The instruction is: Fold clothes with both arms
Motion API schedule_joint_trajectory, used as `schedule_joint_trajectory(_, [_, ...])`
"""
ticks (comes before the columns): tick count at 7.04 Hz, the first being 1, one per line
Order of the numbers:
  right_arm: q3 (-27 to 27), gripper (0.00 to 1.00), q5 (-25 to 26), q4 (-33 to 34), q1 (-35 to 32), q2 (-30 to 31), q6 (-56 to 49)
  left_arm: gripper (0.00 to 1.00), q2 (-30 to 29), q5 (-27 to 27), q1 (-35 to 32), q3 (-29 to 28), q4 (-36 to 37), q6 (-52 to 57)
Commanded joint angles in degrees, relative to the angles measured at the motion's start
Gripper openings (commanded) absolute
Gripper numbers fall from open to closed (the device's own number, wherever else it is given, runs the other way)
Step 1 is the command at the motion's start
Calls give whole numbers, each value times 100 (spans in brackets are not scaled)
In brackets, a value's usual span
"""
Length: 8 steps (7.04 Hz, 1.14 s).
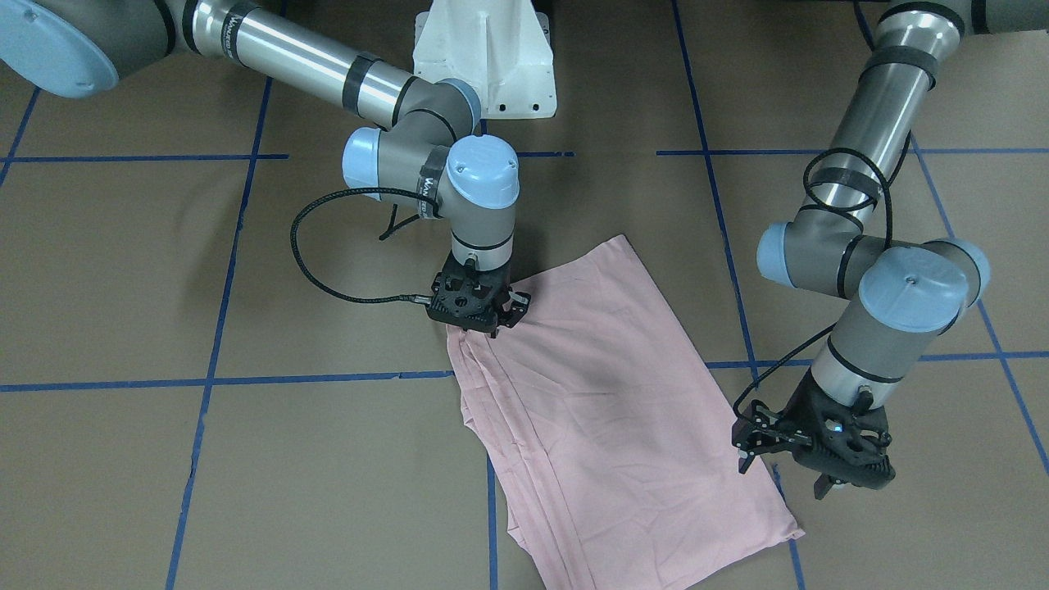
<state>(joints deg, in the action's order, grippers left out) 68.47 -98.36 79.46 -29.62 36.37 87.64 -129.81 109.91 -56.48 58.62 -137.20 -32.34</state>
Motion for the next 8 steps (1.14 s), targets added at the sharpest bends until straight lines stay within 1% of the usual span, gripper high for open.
schedule_joint_trajectory(1, [88, 0, 1, -1, 0, 54, 253, 100, 0, 4, 15, 0, 0, 0])
schedule_joint_trajectory(2, [114, 0, 1, -1, 0, 54, 254, 100, 0, 4, 15, 0, 0, 0])
schedule_joint_trajectory(3, [471, 0, -8, 51, -17, 176, 245, 100, 0, 4, 23, 0, 0, -9])
schedule_joint_trajectory(5, [1926, 0, 1, 52, -17, 1357, 236, 100, -9, 4, 32, 9, 0, -70])
schedule_joint_trajectory(6, [2621, 0, 227, 52, 139, 1903, 289, 100, -9, 4, 41, 61, 17, -79])
schedule_joint_trajectory(7, [3255, 0, 725, 104, 628, 2344, 637, 100, 0, 4, 76, 114, 44, -97])
schedule_joint_trajectory(8, [3774, 0, 1104, 139, 1112, 2644, 1163, 100, -9, 12, 93, 149, 44, -184])
